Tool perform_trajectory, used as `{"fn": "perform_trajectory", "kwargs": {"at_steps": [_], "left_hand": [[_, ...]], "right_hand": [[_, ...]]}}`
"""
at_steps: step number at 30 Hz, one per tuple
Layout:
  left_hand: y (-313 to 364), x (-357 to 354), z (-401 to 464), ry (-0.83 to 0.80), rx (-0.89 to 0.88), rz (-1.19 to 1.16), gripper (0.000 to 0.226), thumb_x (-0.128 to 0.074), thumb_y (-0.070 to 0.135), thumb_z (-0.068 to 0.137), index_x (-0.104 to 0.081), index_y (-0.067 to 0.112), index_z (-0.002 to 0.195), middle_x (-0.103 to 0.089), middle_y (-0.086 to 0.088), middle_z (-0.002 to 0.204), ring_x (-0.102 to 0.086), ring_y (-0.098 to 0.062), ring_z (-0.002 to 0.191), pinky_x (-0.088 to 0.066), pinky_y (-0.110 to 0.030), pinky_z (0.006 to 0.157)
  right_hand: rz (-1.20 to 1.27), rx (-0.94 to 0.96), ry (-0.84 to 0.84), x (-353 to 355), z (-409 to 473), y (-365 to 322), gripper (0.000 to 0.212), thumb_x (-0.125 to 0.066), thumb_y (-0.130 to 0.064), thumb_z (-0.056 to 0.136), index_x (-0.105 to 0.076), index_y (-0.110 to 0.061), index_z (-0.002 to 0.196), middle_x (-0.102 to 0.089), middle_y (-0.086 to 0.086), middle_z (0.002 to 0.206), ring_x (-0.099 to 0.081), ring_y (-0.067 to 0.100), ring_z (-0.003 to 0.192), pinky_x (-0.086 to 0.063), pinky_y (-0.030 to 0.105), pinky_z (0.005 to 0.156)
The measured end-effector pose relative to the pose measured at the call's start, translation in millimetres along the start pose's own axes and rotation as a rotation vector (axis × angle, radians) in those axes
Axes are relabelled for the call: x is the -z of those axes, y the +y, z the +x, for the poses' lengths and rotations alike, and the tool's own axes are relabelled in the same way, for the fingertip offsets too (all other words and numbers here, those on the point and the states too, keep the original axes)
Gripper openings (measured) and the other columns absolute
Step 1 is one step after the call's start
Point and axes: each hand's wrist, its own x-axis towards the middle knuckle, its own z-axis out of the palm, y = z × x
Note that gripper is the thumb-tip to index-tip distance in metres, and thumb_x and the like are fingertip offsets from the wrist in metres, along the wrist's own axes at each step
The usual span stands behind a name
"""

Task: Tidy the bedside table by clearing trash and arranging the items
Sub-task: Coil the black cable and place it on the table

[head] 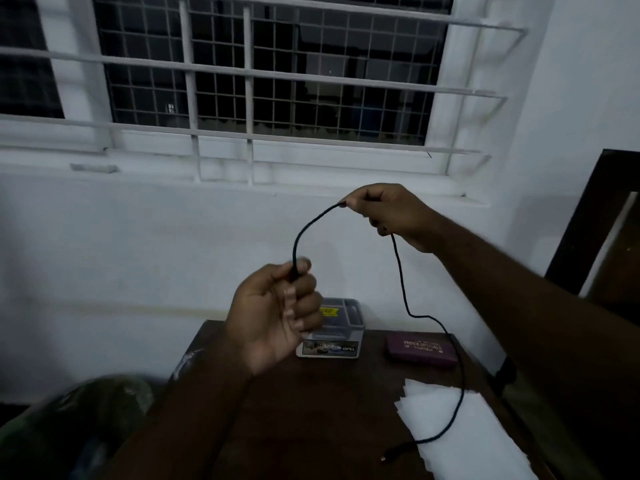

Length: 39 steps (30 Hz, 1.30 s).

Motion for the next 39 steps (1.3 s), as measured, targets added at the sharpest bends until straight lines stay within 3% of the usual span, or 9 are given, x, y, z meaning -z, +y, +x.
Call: {"fn": "perform_trajectory", "kwargs": {"at_steps": [4, 10, 15, 18, 22, 27, 31, 33, 39], "left_hand": [[26, -12, 0, 0.0, -0.237, 0.014, 0.023, -0.035, 0.022, 0.099, -0.058, 0.018, 0.096, -0.048, 0.009, 0.064, -0.038, -0.005, 0.046, -0.032, -0.02, 0.045], [50, -2, 0, 0.252, -0.593, 0.204, 0.022, -0.035, 0.016, 0.104, -0.057, 0.015, 0.108, -0.064, 0.004, 0.086, -0.059, -0.009, 0.069, -0.05, -0.021, 0.058], [52, 15, -5, 0.568, -0.759, 1.072, 0.021, -0.038, 0.011, 0.105, -0.058, 0.013, 0.112, -0.069, 0.0, 0.096, -0.069, -0.008, 0.082, -0.057, -0.023, 0.072], [49, 22, -10, 0.55, -0.783, 1.503, 0.02, -0.041, 0.012, 0.103, -0.06, 0.017, 0.109, -0.067, 0.015, 0.093, -0.065, 0.005, 0.086, -0.05, -0.01, 0.074], [50, 28, -11, 0.48, -0.704, 1.738, 0.022, -0.04, 0.02, 0.102, -0.062, 0.018, 0.098, -0.066, 0.005, 0.081, -0.061, -0.01, 0.075, -0.048, -0.028, 0.069], [61, 20, -18, 0.47, -0.45, 1.287, 0.029, -0.037, 0.02, 0.105, -0.064, 0.016, 0.097, -0.057, 0.001, 0.067, -0.05, -0.013, 0.056, -0.04, -0.022, 0.051], [65, 4, -24, 0.237, -0.253, 0.509, 0.029, -0.036, 0.028, 0.103, -0.057, 0.01, 0.091, -0.034, 0.004, 0.061, -0.032, -0.011, 0.049, -0.031, -0.021, 0.045], [66, -3, -22, 0.132, -0.243, 0.215, 0.027, -0.038, 0.03, 0.102, -0.056, 0.015, 0.088, -0.034, 0.007, 0.06, -0.034, -0.008, 0.048, -0.035, -0.019, 0.045], [70, -4, -15, 0.19, -0.373, -0.075, 0.029, -0.037, 0.027, 0.104, -0.054, 0.019, 0.081, -0.054, 0.011, 0.068, -0.051, -0.005, 0.056, -0.047, -0.017, 0.053]], "right_hand": [[-0.355, 0.117, -0.026, -33, 11, -1, 0.022, -0.058, -0.021, 0.096, -0.072, -0.011, 0.109, -0.064, -0.007, 0.083, -0.054, -0.006, 0.065, -0.037, 0.005, 0.056], [-0.673, 0.224, -0.439, -92, -2, -28, 0.027, -0.057, -0.021, 0.096, -0.068, -0.011, 0.118, -0.07, -0.001, 0.097, -0.06, 0.004, 0.077, -0.039, 0.0, 0.066], [-0.658, 0.224, -0.537, -105, -5, -58, 0.017, -0.058, -0.026, 0.095, -0.069, -0.013, 0.097, -0.068, 0.0, 0.084, -0.059, 0.008, 0.075, -0.044, 0.022, 0.071], [-0.563, 0.178, -0.554, -98, -4, -70, 0.012, -0.06, -0.024, 0.094, -0.066, -0.017, 0.087, -0.058, -0.012, 0.071, -0.055, -0.001, 0.065, -0.043, 0.012, 0.061], [-0.464, 0.092, -0.556, -87, -4, -80, 0.02, -0.057, -0.025, 0.096, -0.068, -0.008, 0.097, -0.052, -0.011, 0.067, -0.045, -0.001, 0.051, -0.039, 0.013, 0.05], [-0.323, 0.074, -0.412, -68, 1, -88, 0.018, -0.057, -0.028, 0.095, -0.07, -0.016, 0.097, -0.063, -0.003, 0.083, -0.042, 0.007, 0.058, -0.037, 0.022, 0.053], [-0.212, 0.132, -0.183, -69, 5, -89, 0.024, -0.057, -0.023, 0.096, -0.07, -0.003, 0.101, -0.061, -0.013, 0.075, -0.049, -0.01, 0.046, -0.035, 0.006, 0.045], [-0.176, 0.143, -0.12, -79, 4, -83, 0.025, -0.058, -0.024, 0.096, -0.07, -0.002, 0.1, -0.053, -0.012, 0.063, -0.045, -0.006, 0.04, -0.033, 0.009, 0.043], [-0.361, -0.04, -0.306, -116, -6, -67, 0.025, -0.048, -0.027, 0.1, -0.067, -0.013, 0.109, -0.06, -0.003, 0.076, -0.046, 0.014, 0.054, -0.037, 0.022, 0.043]]}}
